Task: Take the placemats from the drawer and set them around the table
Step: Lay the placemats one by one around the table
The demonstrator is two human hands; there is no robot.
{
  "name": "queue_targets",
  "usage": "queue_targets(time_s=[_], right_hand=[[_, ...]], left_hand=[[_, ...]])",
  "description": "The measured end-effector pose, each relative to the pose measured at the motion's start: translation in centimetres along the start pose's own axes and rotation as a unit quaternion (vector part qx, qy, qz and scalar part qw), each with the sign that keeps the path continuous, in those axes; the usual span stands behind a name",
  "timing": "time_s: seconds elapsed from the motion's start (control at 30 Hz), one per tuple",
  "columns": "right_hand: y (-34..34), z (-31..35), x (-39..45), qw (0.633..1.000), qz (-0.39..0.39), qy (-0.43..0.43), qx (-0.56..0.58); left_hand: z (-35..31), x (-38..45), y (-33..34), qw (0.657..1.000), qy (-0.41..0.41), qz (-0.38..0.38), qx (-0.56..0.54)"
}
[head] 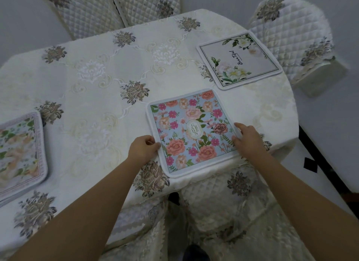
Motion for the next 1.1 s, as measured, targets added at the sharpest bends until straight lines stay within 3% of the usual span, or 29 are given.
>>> queue_targets(time_s=[0.13, 0.37, 0.57, 0.8, 1.0, 1.1], right_hand=[[0.0, 0.4, 0.1, 0.999, 0.026, -0.008, -0.041], [-0.6, 1.4, -0.2, 0.991, -0.003, -0.032, -0.132], [-0.5, 2.9, 0.2, 0.992, -0.021, -0.043, -0.12], [1.9, 8.1, 2.6, 0.989, -0.015, -0.127, -0.078], [5.2, 14.8, 5.2, 0.975, 0.036, -0.208, -0.074], [7.6, 17.6, 5.8, 0.958, 0.066, -0.251, -0.124]], left_hand=[[-0.3, -0.2, 0.2, 0.999, 0.016, -0.01, 0.04], [-1.1, -0.3, 0.6, 0.99, 0.053, -0.019, 0.126], [-1.7, 0.2, 0.6, 0.974, 0.065, -0.032, 0.214], [-4.9, 2.6, -0.1, 0.93, 0.154, -0.119, 0.311], [-7.5, 5.2, 2.1, 0.9, 0.265, -0.095, 0.333], [-8.7, 6.2, 3.2, 0.889, 0.293, -0.045, 0.35]])
Point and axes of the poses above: each hand's wrist, its own x-axis towards the middle knuckle, its own y-axis out of the palm, z = x × y, the point moved 8 cm from there along x, towards the middle knuckle, and after that the axes turned 1 degree about -z, right-handed, at the moved point
